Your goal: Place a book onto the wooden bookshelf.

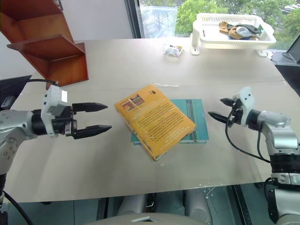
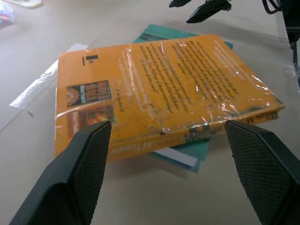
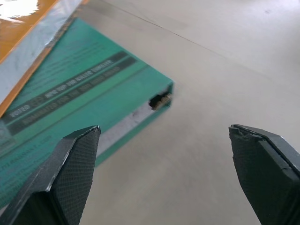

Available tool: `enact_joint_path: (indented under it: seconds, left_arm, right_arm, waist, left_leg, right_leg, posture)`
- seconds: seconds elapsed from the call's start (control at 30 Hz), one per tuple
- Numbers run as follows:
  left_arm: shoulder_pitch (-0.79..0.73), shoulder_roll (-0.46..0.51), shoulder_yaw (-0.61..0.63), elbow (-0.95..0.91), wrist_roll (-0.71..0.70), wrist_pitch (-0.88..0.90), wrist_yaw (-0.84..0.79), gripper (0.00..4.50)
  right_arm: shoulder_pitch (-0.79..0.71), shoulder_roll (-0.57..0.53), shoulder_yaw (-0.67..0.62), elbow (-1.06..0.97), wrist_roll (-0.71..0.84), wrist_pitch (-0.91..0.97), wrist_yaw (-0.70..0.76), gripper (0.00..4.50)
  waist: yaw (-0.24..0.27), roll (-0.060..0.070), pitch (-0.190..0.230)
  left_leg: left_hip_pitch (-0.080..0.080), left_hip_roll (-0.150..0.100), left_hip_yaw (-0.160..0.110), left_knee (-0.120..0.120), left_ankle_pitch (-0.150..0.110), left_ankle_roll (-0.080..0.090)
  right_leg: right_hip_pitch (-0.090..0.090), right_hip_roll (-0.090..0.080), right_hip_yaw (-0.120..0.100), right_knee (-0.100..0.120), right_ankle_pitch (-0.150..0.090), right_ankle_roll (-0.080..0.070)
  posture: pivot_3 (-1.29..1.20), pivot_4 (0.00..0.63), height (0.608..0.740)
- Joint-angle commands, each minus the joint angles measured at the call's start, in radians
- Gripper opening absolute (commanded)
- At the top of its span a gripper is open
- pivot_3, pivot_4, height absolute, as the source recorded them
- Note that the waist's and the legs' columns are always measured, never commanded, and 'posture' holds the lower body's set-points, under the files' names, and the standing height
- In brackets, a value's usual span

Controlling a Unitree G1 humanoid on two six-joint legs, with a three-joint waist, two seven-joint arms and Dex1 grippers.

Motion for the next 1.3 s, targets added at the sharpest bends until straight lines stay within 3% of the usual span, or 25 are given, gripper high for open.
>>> enact_joint_path:
  seconds: [0.03, 0.3, 0.67, 1.13, 1.3]
  left_arm:
    - [0.004, 0.037, 0.052, 0.015, 0.012, -0.022, -0.026, 4.06]
    - [0.067, 0.071, 0.123, 0.039, 0.029, -0.028, -0.055, 4.06]
    - [0.091, 0.066, 0.138, 0.046, 0.049, -0.04, -0.056, 4.06]
    - [0.077, 0.061, 0.109, 0.08, 0.067, -0.055, -0.07, 4.06]
    - [0.06, 0.017, 0.089, 0.094, 0.025, -0.019, -0.05, 4.06]
  right_arm:
    - [-0.039, 0.009, 0.041, 0.008, -0.046, -0.114, 0.021, 4.5]
    - [-0.003, 0.032, 0.164, -0.037, -0.082, -0.212, 0.108, 4.5]
    - [0.063, 0.066, 0.227, -0.229, -0.032, -0.123, 0.13, 4.5]
    - [0.1, 0.062, 0.241, -0.29, -0.037, -0.094, 0.102, 4.5]
    - [0.104, 0.019, 0.201, -0.272, -0.02, -0.095, 0.105, 4.5]
  waist:
    - [0.0, 0.0, 0.0]
    - [0.002, -0.001, 0.0]
    - [0.003, -0.001, 0.0]
    - [0.003, -0.002, 0.0]
    - [0.005, -0.002, 0.0]
  left_leg:
    - [0.0, 0.0, 0.0, 0.0, 0.0, 0.0]
    - [0.0, 0.001, 0.0, 0.0, 0.0, 0.0]
    - [0.001, 0.004, 0.0, 0.0, 0.0, 0.0]
    - [0.001, 0.004, 0.0, 0.0, 0.0, 0.0]
    - [0.001, 0.004, 0.0, 0.001, 0.0, 0.0]
  right_leg:
    - [0.0, 0.0, 0.0, 0.0, 0.0, 0.0]
    - [0.0, 0.0, 0.0, 0.0, 0.0, 0.0]
    - [0.0, 0.0, -0.001, 0.0, 0.0, 0.0]
    - [0.0, 0.0, -0.001, 0.0, 0.0, 0.0]
    - [0.0, 0.0, -0.001, 0.0, 0.0, 0.0]
  posture:
    - [0.0, 0.15, 0.74]
    - [0.0, 0.15, 0.74]
    - [0.0, 0.15, 0.74]
    - [0.0, 0.15, 0.74]
    - [0.0, 0.15, 0.74]
